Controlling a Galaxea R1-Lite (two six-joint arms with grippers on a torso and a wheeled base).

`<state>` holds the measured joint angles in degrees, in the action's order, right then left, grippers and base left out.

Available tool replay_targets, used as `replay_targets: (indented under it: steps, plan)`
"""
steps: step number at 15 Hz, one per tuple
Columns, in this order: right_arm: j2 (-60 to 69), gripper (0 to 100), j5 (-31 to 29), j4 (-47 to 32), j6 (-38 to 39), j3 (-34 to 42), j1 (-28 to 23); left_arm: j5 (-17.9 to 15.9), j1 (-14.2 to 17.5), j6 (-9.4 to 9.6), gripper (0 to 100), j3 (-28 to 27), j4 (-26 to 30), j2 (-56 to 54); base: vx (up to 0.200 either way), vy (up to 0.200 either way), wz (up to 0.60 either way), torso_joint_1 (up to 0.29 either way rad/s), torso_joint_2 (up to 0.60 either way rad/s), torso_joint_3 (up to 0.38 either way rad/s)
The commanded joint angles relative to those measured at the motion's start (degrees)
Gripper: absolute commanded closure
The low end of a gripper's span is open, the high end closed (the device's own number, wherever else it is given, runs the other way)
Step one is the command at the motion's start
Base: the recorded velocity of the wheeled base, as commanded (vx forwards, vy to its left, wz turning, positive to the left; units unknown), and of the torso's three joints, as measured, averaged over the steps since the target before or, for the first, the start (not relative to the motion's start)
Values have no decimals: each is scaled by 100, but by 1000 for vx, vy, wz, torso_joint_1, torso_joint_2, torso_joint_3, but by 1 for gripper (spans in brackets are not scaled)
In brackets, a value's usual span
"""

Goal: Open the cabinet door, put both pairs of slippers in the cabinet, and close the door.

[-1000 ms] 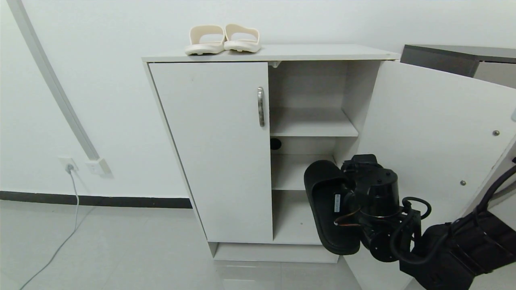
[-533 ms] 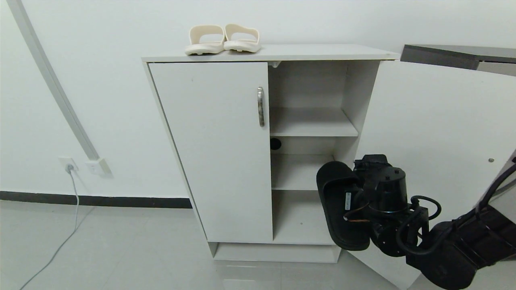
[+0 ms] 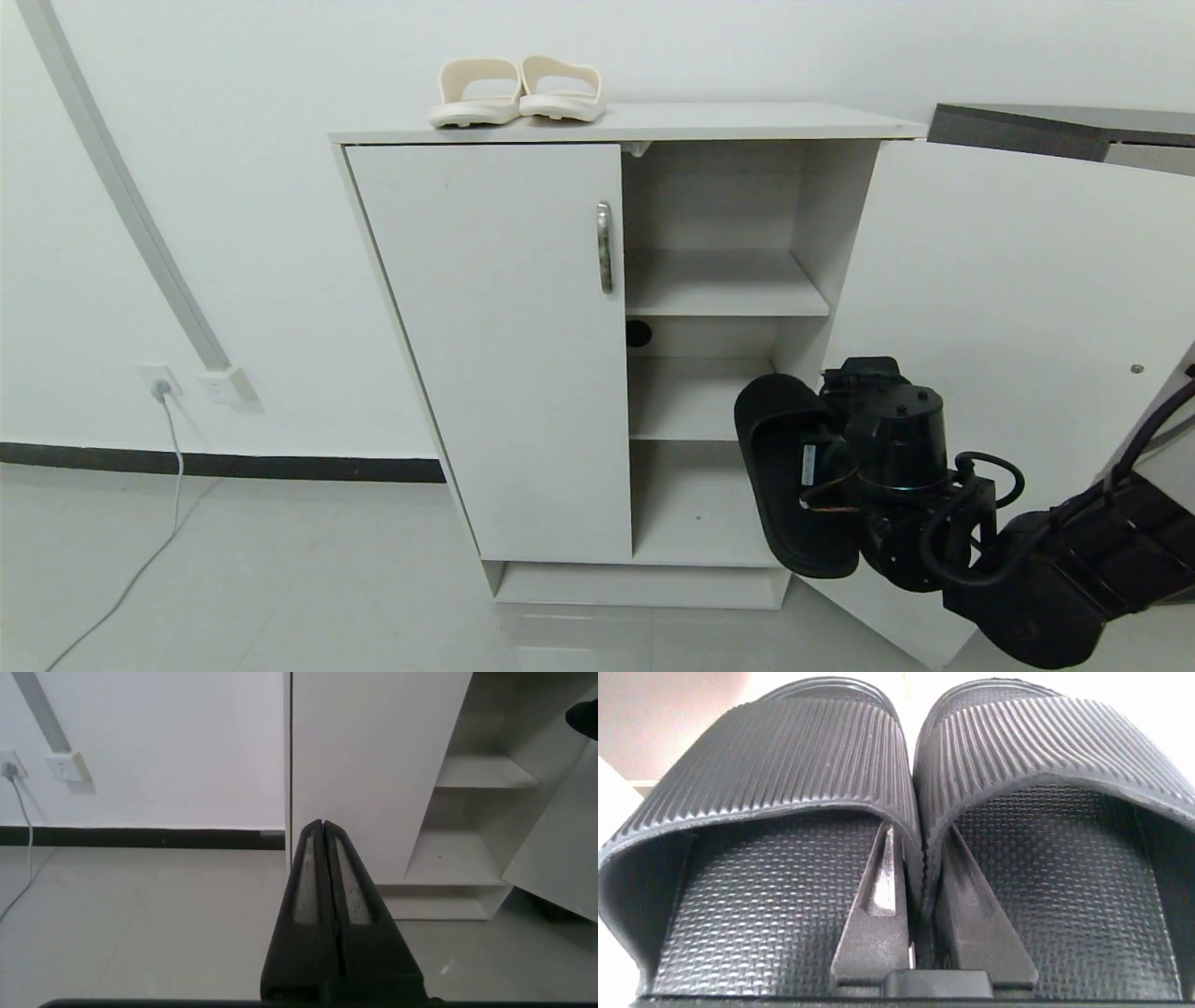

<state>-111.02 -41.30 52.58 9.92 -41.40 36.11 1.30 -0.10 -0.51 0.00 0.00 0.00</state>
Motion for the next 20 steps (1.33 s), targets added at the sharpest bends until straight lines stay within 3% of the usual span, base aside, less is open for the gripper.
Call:
replay_targets:
  steps: [1, 6, 10, 20]
  plan:
    - [10, 100, 140, 77, -8, -9, 230, 1, 1, -2, 100, 0, 0, 0, 0, 0, 0, 0, 0, 0]
    - [-456, 100, 474, 130, 10, -545, 792, 1, 1, 7, 100, 0, 0, 0, 0, 0, 0, 0, 0, 0]
    - [-1255, 100, 483, 130, 247, -1098, 713, 1, 1, 7, 100, 0, 0, 9, 0, 0, 0, 0, 0, 0]
    - [-1589, 100, 483, 139, 300, -1160, 617, -16, 1, 16, 100, 0, 0, 9, 0, 0, 0, 1, 0, -72]
